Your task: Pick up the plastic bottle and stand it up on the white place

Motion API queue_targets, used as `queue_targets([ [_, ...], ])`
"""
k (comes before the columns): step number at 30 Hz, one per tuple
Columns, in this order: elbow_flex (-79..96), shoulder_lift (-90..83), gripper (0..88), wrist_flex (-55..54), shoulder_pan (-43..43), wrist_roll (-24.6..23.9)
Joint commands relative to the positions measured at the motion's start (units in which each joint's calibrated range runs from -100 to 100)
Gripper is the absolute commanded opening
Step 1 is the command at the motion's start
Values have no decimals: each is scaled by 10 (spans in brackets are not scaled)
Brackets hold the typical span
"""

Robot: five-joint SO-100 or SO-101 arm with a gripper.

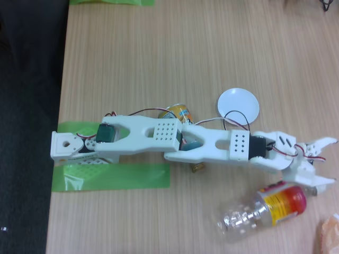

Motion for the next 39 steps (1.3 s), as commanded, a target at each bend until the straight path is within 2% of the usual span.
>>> queue_targets([
  [1,-2,-70,371,1,-9,-52],
  [7,-9,-106,371,38,-38,-202],
  [17,-9,-195,366,37,-42,-482],
  [28,-1,-221,365,42,-30,-740],
  [33,0,-215,365,144,-30,-815],
  [39,77,-215,365,262,-36,-830],
])
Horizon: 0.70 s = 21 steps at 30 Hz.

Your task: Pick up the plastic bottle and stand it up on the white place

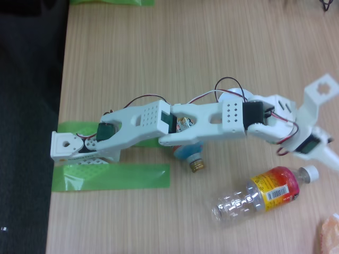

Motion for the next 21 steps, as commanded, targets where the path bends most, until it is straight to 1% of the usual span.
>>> queue_targets([
  [1,54,-39,365,39,-1,-5],
  [7,155,-46,365,37,5,0],
  [18,158,-39,365,32,5,1],
  [21,164,-38,365,14,12,9],
])
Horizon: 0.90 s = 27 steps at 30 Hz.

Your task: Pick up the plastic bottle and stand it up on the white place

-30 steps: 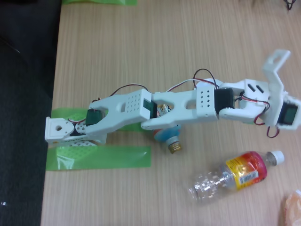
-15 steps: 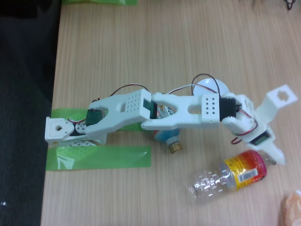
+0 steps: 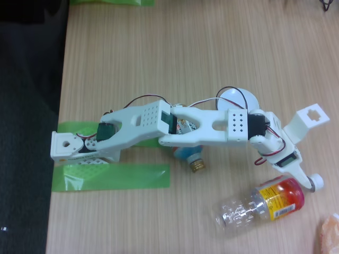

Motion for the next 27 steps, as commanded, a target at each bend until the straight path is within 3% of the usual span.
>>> queue_targets([
  [1,0,-38,365,-31,12,11],
  [8,0,-38,365,-115,26,27],
  [27,-8,20,365,-120,25,27],
])
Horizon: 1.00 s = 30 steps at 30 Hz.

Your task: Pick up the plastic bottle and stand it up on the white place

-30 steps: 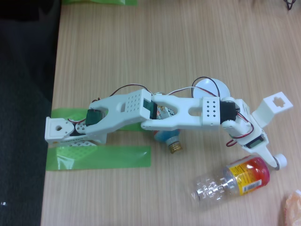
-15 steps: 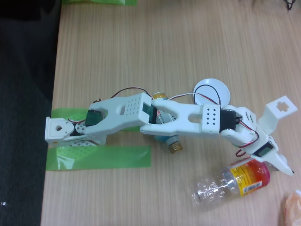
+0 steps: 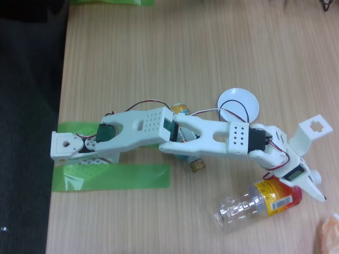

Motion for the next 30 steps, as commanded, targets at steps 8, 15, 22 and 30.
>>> queue_targets([
  [8,-9,21,365,-63,-7,23],
  [15,-9,40,365,-81,-2,31],
  [22,-3,41,365,-76,3,27],
  [30,-2,41,365,-76,4,32],
])
